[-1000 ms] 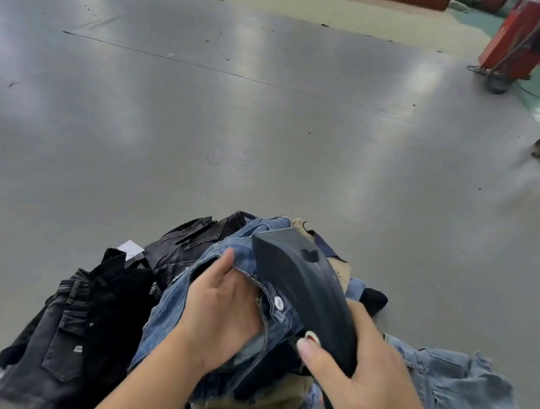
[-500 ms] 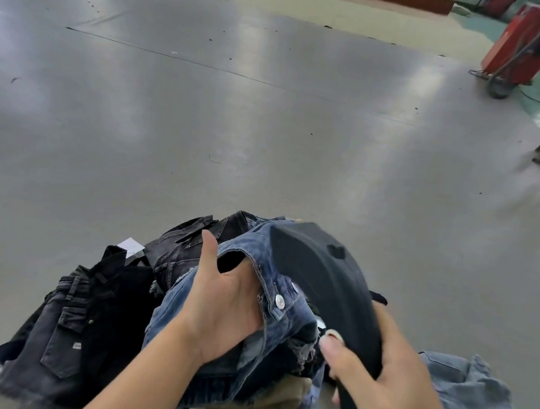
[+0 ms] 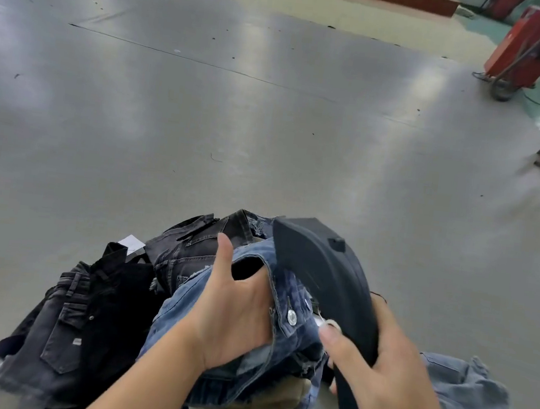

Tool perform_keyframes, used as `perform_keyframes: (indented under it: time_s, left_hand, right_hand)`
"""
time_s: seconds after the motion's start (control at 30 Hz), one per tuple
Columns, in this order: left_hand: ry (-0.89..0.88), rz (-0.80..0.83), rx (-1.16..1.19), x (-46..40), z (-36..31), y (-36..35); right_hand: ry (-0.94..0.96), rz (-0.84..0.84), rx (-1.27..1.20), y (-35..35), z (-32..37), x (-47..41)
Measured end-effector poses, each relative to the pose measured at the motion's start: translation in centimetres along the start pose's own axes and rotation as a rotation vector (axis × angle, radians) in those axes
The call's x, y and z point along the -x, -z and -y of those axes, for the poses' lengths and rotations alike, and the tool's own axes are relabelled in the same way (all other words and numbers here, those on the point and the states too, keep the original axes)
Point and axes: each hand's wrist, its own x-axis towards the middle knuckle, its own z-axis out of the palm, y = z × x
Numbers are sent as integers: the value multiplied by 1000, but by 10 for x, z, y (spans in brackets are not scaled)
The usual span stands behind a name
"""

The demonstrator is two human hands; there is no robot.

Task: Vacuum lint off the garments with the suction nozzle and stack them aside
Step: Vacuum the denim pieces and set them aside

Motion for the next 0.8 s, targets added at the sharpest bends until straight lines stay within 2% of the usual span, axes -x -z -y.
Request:
perform_keyframes:
  time_s: [0.07,0.2,0.27,0.37,0.5,0.67,0.8]
  left_hand:
    - [-34,-10,22,1,-5,2]
    - [-91,-48,64,0,-11,9]
    - [-75,-64,29,-1,-7,9]
    - [-69,-45,-27,-3,0,3]
    - [-127,-61,85,0,-6,5]
    - [-302,-116,125,1,-27,4]
    - [-314,-133,118,-1,-23,1]
  right_hand:
    - [-12,-16,-12,4,-3,0]
    - [-43,155,99,8,-4,3]
    - [-38,170,113,2,-3,4]
    - [-14,53,16,-3,-1,1]
    - [5,-93,-65,3,0,1]
    - [-7,103,112,5,-6,9]
    - [-1,163,238,0,-2,10]
